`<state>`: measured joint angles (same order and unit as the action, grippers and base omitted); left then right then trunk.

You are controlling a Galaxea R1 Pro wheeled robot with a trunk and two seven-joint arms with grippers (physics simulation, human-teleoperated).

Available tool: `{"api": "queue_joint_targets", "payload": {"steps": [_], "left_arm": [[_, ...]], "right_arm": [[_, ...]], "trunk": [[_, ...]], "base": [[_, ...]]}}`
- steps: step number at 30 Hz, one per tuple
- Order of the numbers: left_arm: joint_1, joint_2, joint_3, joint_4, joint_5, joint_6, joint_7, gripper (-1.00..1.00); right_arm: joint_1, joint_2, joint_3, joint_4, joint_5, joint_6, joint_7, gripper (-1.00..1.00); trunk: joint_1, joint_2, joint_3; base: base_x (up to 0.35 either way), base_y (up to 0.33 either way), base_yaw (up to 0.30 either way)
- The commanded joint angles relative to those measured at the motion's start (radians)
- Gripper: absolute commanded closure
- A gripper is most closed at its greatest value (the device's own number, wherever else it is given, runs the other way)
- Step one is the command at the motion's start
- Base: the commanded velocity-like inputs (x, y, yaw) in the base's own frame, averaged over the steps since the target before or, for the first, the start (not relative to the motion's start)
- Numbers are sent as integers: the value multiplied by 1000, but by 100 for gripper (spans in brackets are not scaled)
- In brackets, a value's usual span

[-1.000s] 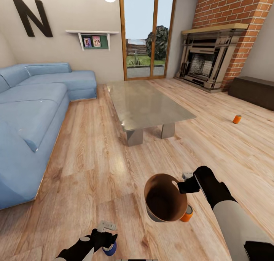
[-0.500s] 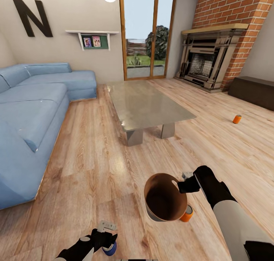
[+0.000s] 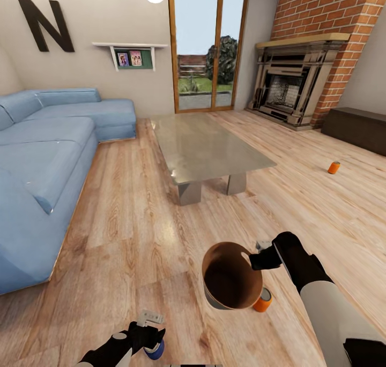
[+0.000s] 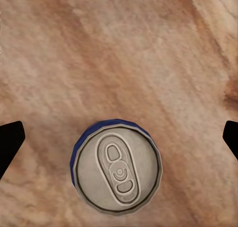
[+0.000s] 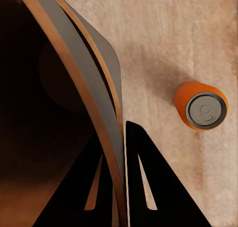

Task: Put the three can of soda from the living room inside the tash can in the kitchen.

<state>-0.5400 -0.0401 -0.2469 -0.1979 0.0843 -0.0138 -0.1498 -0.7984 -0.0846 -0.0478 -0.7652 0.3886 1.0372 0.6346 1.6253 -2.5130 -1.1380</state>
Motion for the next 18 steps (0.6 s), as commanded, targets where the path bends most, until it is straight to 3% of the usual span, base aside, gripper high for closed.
{"api": "queue_joint_targets", "payload": {"steps": [1, 7, 18], "left_arm": [[0, 0, 0, 0, 0, 0, 0, -100], [0, 0, 0, 0, 0, 0, 1, -100], [0, 0, 0, 6, -2, 2, -1, -100]], "right_arm": [[-1, 0, -1, -6, -35, 10, 19, 100], [-1, -1, -1, -18, -33, 10, 36, 100], [1, -1, 0, -22, -31, 10, 41, 100]], "trunk": [[0, 0, 0], [0, 0, 0], [5, -3, -42]], "base": [[0, 0, 0], [0, 0, 0], [0, 0, 0]]}}
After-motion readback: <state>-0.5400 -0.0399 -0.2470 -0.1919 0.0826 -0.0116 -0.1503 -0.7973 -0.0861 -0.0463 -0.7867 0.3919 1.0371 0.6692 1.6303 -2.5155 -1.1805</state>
